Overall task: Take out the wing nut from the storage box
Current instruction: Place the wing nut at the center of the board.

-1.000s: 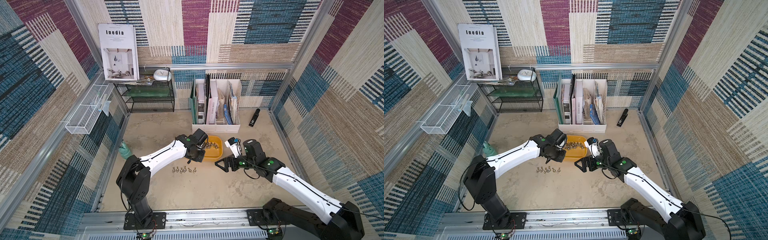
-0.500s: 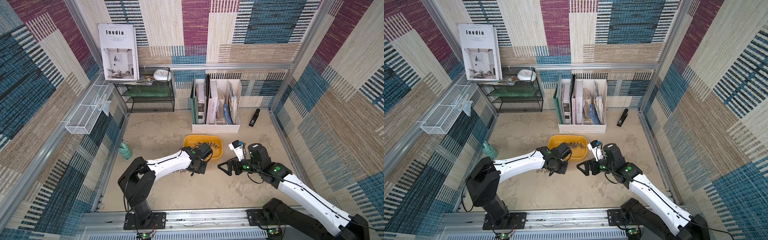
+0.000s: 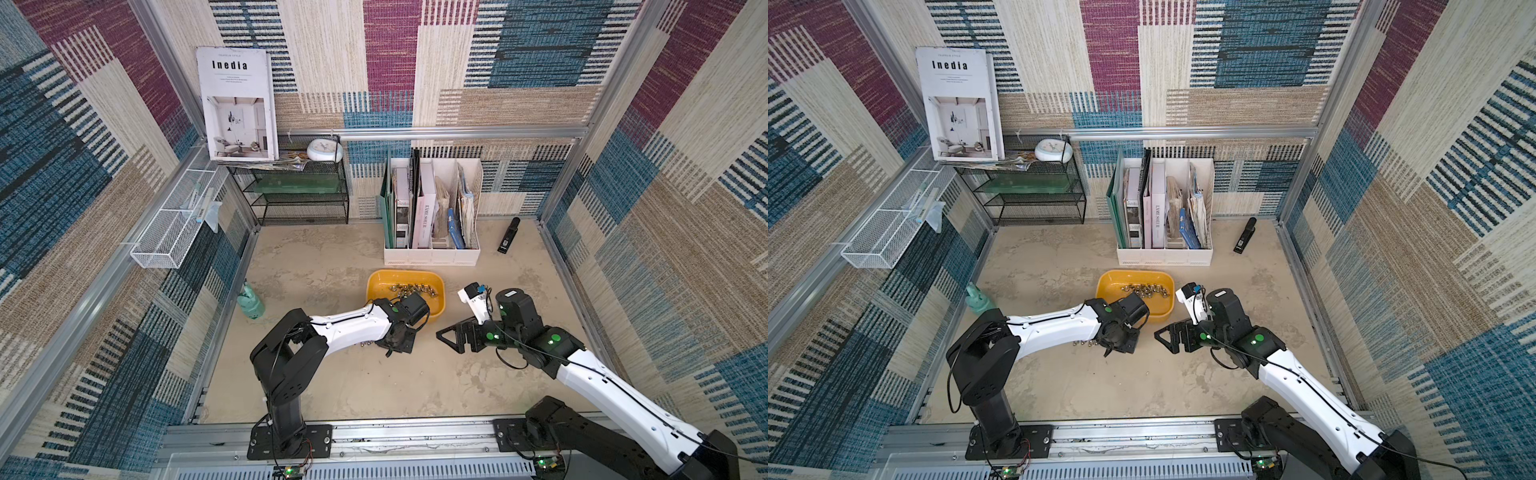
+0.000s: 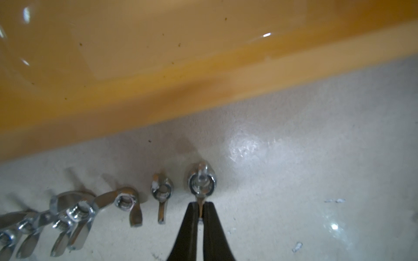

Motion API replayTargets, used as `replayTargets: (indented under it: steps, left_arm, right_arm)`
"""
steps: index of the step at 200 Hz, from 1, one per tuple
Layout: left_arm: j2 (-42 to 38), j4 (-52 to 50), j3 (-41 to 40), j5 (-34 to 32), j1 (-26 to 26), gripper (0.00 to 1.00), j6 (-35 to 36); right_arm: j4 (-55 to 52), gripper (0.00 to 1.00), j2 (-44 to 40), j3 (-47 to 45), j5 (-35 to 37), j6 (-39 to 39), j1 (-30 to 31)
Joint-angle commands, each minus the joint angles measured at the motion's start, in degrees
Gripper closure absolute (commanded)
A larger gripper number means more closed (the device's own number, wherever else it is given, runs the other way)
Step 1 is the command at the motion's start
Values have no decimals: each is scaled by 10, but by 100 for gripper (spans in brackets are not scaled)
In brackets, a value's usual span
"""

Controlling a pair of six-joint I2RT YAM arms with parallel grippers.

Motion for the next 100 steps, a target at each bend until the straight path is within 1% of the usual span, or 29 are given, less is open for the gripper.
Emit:
replayTargets:
  steps: [1, 23, 47, 73, 100]
  left_arm:
    - [3, -3, 0, -4, -1, 87, 4]
    - [1, -3, 0, -1, -2, 75, 8]
    - [-5, -14, 6, -4, -2, 69, 9]
    - [-18, -36, 22, -14, -2, 68, 15]
    - [-28, -67, 67, -34, -1, 67, 29]
  right_arm:
    - [5, 1, 4, 1, -2, 0, 1]
    - [8, 1, 7, 1, -3, -2, 0]
    - [13, 1, 14, 1, -2, -2, 0]
    - [13, 1, 13, 5, 2, -4, 0]
    - [20, 1, 7, 4, 11, -5, 1]
